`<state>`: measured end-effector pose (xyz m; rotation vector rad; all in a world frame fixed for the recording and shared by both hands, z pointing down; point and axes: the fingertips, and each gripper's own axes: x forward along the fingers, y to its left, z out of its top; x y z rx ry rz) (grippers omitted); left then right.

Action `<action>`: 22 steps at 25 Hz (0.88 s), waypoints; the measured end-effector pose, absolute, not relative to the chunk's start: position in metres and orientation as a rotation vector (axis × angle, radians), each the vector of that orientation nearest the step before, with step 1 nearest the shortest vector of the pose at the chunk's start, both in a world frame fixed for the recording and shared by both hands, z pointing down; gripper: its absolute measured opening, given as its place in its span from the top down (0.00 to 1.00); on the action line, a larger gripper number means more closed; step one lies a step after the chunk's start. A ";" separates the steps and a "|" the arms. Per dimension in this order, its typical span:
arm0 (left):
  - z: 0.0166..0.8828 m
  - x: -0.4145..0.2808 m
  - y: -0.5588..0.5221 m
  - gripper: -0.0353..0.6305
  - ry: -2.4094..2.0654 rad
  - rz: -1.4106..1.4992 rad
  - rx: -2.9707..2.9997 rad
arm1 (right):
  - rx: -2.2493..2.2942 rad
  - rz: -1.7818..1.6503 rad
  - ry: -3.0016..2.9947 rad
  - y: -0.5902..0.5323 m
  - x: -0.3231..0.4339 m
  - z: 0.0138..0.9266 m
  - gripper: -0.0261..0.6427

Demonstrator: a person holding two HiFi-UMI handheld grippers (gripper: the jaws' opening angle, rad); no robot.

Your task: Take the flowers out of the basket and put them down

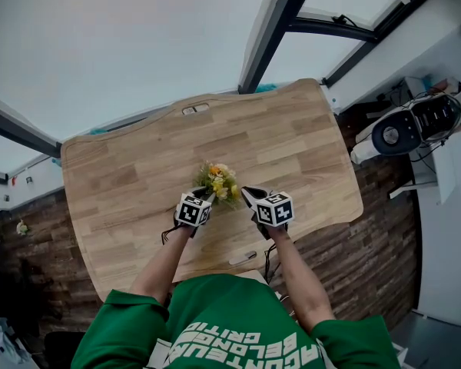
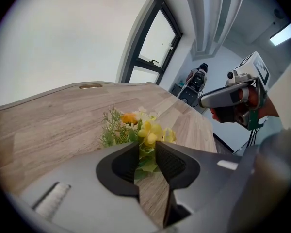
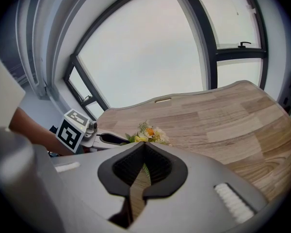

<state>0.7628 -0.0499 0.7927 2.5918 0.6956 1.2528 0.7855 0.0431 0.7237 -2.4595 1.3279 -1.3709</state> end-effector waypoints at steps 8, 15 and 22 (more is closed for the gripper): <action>0.771 0.756 -0.059 0.74 0.675 1.183 2.634 | -2.493 -1.334 1.331 0.044 0.774 0.709 0.95; 0.741 0.742 -0.069 0.78 0.670 1.092 2.688 | -2.529 -1.278 1.322 0.041 0.757 0.692 0.95; 0.706 0.714 -0.087 0.90 0.644 0.972 2.761 | -2.580 -1.202 1.319 0.038 0.732 0.670 0.95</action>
